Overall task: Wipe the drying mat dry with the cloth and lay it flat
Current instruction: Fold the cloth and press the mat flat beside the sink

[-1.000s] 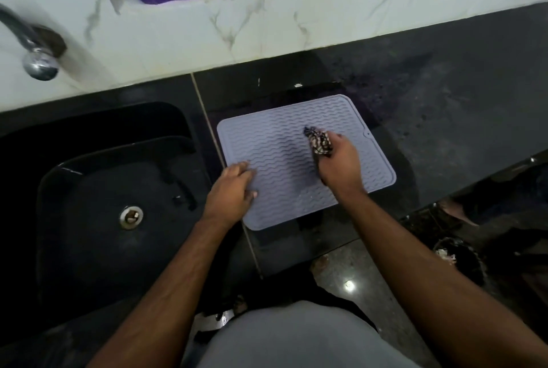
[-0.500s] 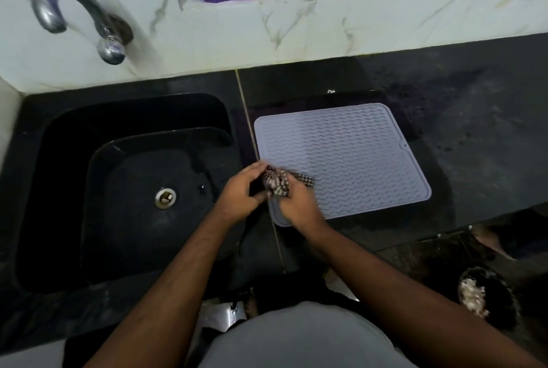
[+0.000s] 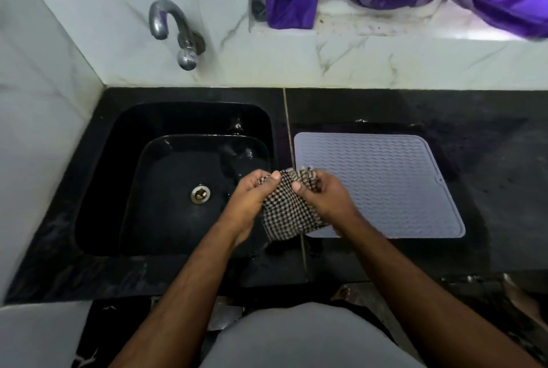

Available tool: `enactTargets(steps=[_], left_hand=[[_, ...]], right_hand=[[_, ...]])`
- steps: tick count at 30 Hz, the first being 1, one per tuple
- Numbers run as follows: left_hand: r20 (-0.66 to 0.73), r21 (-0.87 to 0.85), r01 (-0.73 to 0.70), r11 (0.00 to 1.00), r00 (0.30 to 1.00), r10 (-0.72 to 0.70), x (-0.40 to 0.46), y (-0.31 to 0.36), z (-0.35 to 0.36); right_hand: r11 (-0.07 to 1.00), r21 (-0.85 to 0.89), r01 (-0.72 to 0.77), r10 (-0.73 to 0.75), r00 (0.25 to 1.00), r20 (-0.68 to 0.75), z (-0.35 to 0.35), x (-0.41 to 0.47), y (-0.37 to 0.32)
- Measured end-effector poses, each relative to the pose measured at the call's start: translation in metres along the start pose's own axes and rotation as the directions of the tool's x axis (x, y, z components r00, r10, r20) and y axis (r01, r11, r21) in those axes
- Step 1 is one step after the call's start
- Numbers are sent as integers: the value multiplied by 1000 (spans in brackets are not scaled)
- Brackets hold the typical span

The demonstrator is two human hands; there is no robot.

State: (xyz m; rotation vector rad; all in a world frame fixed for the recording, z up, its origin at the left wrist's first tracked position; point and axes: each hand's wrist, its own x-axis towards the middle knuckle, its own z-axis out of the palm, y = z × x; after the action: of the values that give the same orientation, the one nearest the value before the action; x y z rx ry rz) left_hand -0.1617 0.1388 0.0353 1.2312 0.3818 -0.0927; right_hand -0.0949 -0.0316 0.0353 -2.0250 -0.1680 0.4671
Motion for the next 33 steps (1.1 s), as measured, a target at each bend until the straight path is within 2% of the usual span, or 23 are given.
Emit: enactTargets(steps=[3,5,7,10,12,15,17,19,21,23,25,27,29,33], left_hand=[[-48,23,-28,999,998,29,-7,10,7],[-114,45,-68,997,991,73,-12,14,6],[-121,24,-82,996,989,84,-16,17,3],[-55,-56,-69,996,996,66,-24,16,-3],[-45,-69,-73,995,997,70,-29,10,-6],[-101,-81,-96,992,991,88,-35,4,-11],[-169,100,-169,981,968,184,-34,-2,-18],[-224,340,-217,915,926,303,-33,-11,-24],[-236,464,-232,855,898,371,-33,-22,-24],[-209,442,-207,873,922,325,-38,-28,-17],[-159,228,-58,972,983,96,-47,-26,-10],[-71,81,52,995,996,-46,-55,-30,-12],[-26,87,71,994,997,-69,-59,-36,-11],[-147,255,16,967,989,23,-45,-42,-2]], right_hand=[[961,-251,113,-148,981,-126,19,-9,-4],[928,-251,274,-321,931,-172,25,-22,-11],[914,-151,377,-391,917,-75,30,-35,-17],[961,-7,275,-269,945,187,34,-44,-20],[977,48,208,-213,934,287,29,-44,-22],[983,10,181,-168,889,427,18,-40,-18],[978,-68,197,-137,854,502,13,-40,-13],[967,-138,215,-108,833,543,9,-42,-9],[972,-128,198,-89,812,576,5,-42,-5],[974,-117,192,-84,793,604,2,-44,1],[978,-92,187,-93,786,611,0,-48,7],[984,-59,171,-107,813,573,-1,-54,14],[986,-34,161,-121,851,512,-1,-57,26],[994,-13,110,-96,913,397,5,-70,53]])
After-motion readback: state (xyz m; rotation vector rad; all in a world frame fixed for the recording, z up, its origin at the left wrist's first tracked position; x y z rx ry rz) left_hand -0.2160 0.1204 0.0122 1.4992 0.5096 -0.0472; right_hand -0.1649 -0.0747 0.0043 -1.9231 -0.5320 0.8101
